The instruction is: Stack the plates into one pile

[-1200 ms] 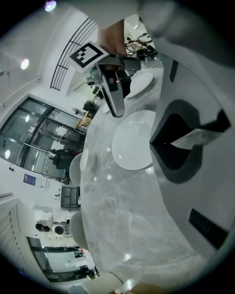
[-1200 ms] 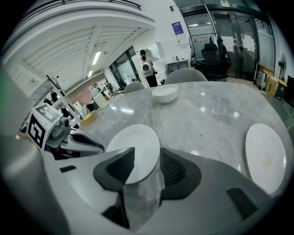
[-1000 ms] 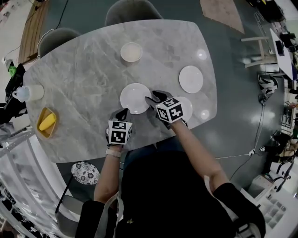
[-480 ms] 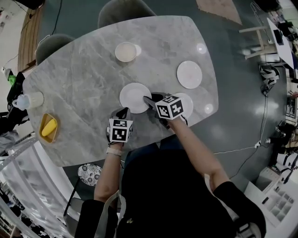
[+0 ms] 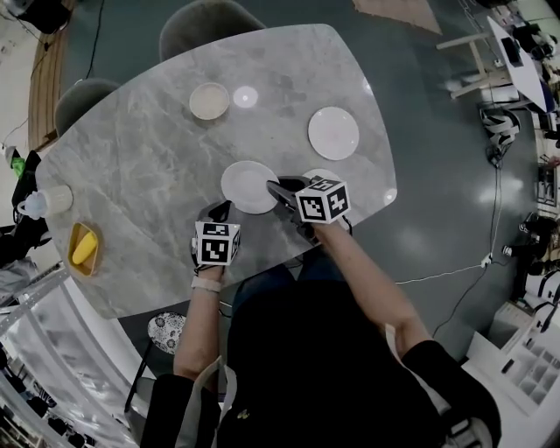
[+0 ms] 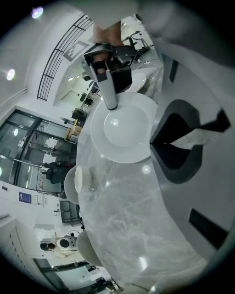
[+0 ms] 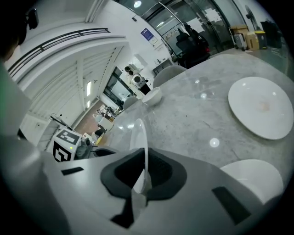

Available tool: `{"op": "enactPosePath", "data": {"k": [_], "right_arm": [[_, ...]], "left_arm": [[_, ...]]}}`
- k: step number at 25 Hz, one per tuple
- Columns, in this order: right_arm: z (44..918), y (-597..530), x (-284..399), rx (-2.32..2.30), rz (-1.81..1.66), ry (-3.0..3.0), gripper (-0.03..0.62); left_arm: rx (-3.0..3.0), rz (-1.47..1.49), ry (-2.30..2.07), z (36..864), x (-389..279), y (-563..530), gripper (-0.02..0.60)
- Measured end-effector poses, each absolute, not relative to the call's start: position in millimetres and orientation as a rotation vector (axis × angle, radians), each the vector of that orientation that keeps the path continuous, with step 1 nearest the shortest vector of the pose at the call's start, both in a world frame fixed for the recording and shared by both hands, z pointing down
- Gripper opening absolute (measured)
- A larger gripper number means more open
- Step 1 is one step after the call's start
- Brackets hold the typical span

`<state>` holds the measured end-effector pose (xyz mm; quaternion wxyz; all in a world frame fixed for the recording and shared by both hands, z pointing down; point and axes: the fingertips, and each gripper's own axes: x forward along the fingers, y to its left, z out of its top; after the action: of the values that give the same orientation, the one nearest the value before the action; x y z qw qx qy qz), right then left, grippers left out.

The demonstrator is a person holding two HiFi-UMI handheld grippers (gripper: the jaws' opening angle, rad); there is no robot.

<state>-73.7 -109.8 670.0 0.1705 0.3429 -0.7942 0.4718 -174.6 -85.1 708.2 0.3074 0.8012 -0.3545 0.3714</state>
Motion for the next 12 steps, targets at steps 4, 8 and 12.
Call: {"op": "enactPosePath", "data": {"k": [4,8,12], "right_arm": [[666.0,-98.9,-44.7,0.990,1.347,-2.245,0.028],[661.9,-87.0,-8.4,1.023,1.425,-2.247,0.028],[664.8,-74.2,22.7,1.053,1.470,-2.231,0.028]], "left_arm": [[2.152,0.996,-0.919,700.2,-149.9,-83.8,0.008],[2.186,1.015,-0.890,694.3,-118.1,-79.7,0.008],[2.205,1.040,-0.852,695.4,-91.2,-71.6,0.008]]}}
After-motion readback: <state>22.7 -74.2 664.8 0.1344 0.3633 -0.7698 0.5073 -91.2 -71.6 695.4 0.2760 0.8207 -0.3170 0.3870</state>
